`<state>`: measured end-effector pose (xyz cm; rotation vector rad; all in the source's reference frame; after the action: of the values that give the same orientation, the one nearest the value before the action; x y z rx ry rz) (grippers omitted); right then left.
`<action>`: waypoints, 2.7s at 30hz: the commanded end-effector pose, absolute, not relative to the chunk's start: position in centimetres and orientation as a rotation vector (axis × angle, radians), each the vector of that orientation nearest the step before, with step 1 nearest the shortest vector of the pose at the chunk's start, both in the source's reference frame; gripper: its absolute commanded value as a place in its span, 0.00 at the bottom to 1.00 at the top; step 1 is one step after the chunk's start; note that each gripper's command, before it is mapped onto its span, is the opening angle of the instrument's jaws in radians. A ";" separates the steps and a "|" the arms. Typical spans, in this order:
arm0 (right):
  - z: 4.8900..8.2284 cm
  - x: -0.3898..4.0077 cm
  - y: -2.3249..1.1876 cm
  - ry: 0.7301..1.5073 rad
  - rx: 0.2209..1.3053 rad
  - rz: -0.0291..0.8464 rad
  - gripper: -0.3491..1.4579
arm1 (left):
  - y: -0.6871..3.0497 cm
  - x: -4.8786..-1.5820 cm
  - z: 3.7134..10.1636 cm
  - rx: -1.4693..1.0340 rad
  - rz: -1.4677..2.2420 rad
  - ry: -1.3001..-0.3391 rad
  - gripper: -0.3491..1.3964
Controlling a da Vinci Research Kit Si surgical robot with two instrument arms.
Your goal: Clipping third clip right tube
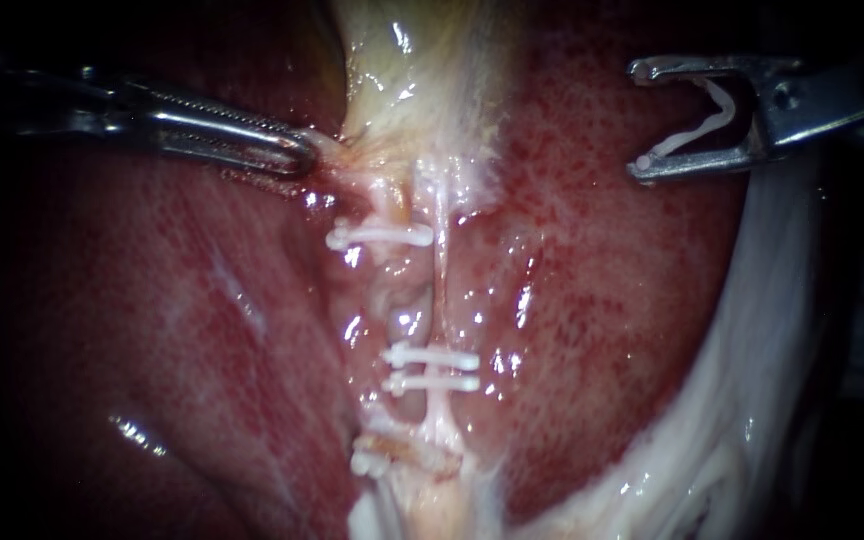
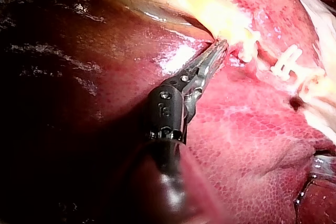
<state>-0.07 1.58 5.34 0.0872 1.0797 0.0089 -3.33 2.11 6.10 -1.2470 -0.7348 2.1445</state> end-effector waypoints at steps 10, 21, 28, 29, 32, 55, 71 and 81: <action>5.34 -0.07 1.58 1.081 0.089 0.008 0.47 | 2.38 -2.82 5.50 -1.249 2.099 -0.670 0.00; 5.25 0.07 1.43 1.123 0.199 0.077 0.47 | 2.41 -2.73 5.41 -1.257 2.094 -0.650 0.00; 5.27 0.46 1.07 1.147 0.359 0.208 0.47 | 2.41 -2.75 5.40 -1.256 2.093 -0.649 0.00; 5.28 0.52 1.02 1.151 0.384 0.221 0.47 | 2.41 -2.75 5.40 -1.256 2.093 -0.648 0.00; 5.34 0.66 0.89 1.153 0.451 0.267 0.47 | 2.41 -2.75 5.39 -1.256 2.093 -0.648 0.00; 6.41 1.60 0.44 1.148 0.756 0.430 0.47 | 2.40 -2.75 5.33 -1.255 2.091 -0.649 0.00; 6.62 2.01 0.50 1.268 0.852 0.527 0.47 | 2.40 -2.75 5.31 -1.257 2.096 -0.645 0.00; 6.37 2.05 0.53 1.363 0.955 0.550 0.47 | 2.40 -2.74 5.32 -1.258 2.096 -0.646 0.00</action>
<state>2.05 0.54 6.32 0.9620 1.3726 0.5525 -2.74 2.40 5.31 -1.2574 -0.6450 2.0959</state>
